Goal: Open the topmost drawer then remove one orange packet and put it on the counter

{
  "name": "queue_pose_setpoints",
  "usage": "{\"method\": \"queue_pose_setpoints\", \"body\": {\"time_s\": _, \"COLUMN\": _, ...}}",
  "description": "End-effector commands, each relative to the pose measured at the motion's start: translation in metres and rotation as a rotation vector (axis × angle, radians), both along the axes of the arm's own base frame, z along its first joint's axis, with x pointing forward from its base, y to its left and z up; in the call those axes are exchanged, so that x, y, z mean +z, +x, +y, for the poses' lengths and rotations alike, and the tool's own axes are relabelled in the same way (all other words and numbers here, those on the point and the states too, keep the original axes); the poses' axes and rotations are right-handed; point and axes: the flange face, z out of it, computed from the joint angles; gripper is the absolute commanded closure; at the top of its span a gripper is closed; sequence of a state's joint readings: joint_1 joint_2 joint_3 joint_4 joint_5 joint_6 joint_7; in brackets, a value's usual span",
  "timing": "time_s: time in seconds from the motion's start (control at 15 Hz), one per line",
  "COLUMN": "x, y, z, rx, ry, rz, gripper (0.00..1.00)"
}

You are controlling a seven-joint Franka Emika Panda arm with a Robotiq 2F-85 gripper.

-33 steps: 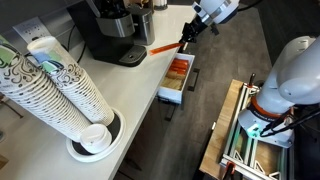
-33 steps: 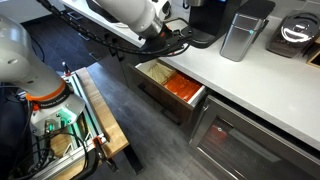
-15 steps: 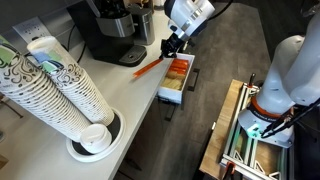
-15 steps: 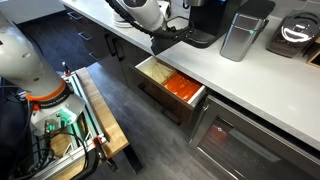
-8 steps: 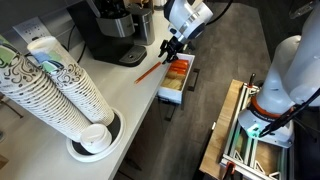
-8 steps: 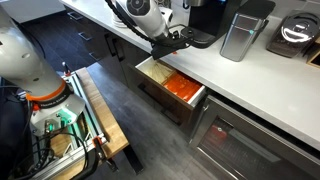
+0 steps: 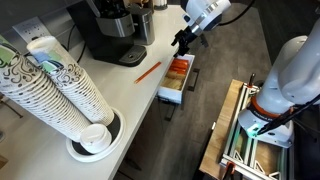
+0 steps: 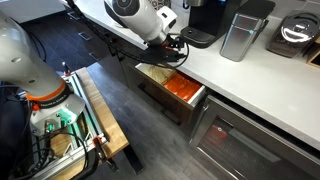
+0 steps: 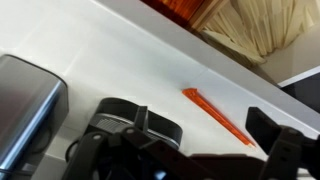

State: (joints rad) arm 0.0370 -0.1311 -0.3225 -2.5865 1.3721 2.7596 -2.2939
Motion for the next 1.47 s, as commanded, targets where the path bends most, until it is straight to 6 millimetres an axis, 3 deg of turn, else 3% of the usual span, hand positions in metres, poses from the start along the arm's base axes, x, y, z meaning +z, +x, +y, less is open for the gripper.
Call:
{"method": "queue_pose_setpoints", "body": {"time_s": 0.0, "x": 0.014, "y": -0.031, "z": -0.010, "rx": -0.110, "ry": 0.130, "rz": 0.060, "gripper": 0.00}}
{"method": "queue_pose_setpoints", "body": {"time_s": 0.33, "x": 0.048, "y": -0.049, "z": -0.025, "rx": -0.182, "ry": 0.298, "rz": 0.135, "gripper": 0.00}}
{"method": "queue_pose_setpoints", "body": {"time_s": 0.8, "x": 0.096, "y": -0.070, "z": -0.028, "rx": -0.151, "ry": 0.441, "rz": 0.163, "gripper": 0.00}}
{"method": "queue_pose_setpoints", "body": {"time_s": 1.13, "x": 0.107, "y": -0.080, "z": -0.033, "rx": -0.163, "ry": 0.463, "rz": 0.166, "gripper": 0.00}}
{"method": "queue_pose_setpoints", "body": {"time_s": 1.2, "x": 0.108, "y": -0.070, "z": -0.032, "rx": -0.159, "ry": 0.459, "rz": 0.153, "gripper": 0.00}}
{"method": "queue_pose_setpoints", "body": {"time_s": 1.4, "x": 0.109, "y": -0.072, "z": -0.034, "rx": -0.164, "ry": 0.459, "rz": 0.150, "gripper": 0.00}}
